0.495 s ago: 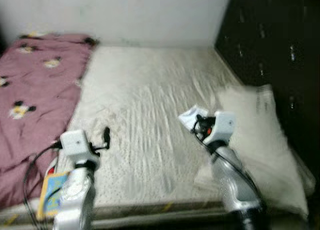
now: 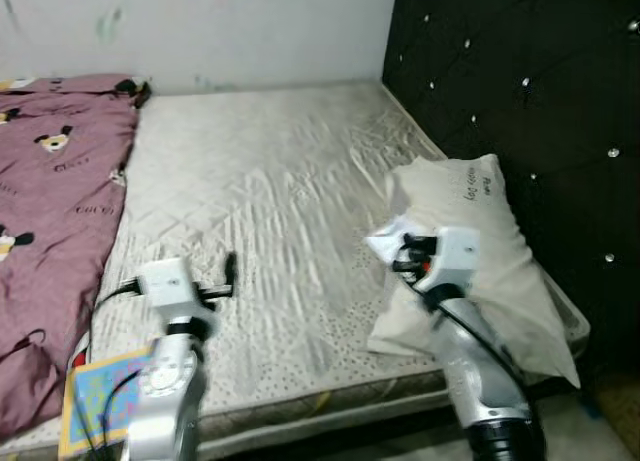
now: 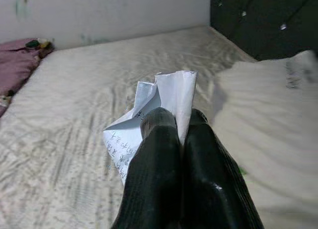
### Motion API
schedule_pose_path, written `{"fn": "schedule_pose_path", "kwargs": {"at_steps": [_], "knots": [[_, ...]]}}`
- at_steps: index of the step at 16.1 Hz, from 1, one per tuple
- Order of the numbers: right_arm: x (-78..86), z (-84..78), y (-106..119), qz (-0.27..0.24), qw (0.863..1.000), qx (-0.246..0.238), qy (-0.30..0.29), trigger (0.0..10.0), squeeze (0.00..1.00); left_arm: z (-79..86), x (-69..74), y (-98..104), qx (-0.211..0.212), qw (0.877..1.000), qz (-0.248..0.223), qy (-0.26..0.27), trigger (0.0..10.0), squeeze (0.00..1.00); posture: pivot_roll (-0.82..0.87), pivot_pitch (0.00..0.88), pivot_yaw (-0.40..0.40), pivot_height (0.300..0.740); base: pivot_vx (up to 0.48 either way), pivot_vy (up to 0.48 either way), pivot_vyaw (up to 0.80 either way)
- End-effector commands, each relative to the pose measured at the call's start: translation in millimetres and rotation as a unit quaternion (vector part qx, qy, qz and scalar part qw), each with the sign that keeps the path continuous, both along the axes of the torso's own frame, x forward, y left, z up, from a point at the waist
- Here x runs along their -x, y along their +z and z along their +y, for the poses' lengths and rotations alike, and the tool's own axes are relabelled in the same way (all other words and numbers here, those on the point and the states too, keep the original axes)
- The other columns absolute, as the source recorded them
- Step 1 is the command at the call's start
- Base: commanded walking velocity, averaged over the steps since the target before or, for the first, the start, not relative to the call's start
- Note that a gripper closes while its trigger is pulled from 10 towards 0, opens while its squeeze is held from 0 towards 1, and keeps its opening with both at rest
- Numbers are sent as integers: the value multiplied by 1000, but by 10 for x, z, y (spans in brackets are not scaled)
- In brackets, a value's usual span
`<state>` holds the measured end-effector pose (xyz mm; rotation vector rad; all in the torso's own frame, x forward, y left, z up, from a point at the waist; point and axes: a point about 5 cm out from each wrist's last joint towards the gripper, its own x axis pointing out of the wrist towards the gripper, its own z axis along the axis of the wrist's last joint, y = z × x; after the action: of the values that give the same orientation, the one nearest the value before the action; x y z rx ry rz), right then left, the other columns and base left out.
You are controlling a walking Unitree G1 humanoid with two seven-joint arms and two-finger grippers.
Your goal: Clean up the room
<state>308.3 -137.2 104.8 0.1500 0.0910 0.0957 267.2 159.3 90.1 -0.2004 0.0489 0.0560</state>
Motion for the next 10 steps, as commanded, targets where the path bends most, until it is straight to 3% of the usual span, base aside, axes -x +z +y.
{"fn": "schedule_pose_path", "kwargs": {"at_steps": [1,5,9,10], "knots": [[-5,36,23,-7,1000,-2,10,10000,0,46,-7,28,-8,1000,-5,10,10000,0,-3,10,-4,740,0,0,0],[15,109,30,-15,999,18,38,10000,0,70,-4,37,-11,1000,-6,24,10000,0,-3,9,-6,740,0,0,0],[1,114,36,-16,999,23,45,10000,0,80,-11,46,-14,999,-9,29,10000,0,-2,9,-9,740,0,0,800],[-4,102,22,-10,999,12,39,10000,0,89,-15,47,-12,999,-10,31,10000,0,-1,3,-11,740,0,0,0]]}}
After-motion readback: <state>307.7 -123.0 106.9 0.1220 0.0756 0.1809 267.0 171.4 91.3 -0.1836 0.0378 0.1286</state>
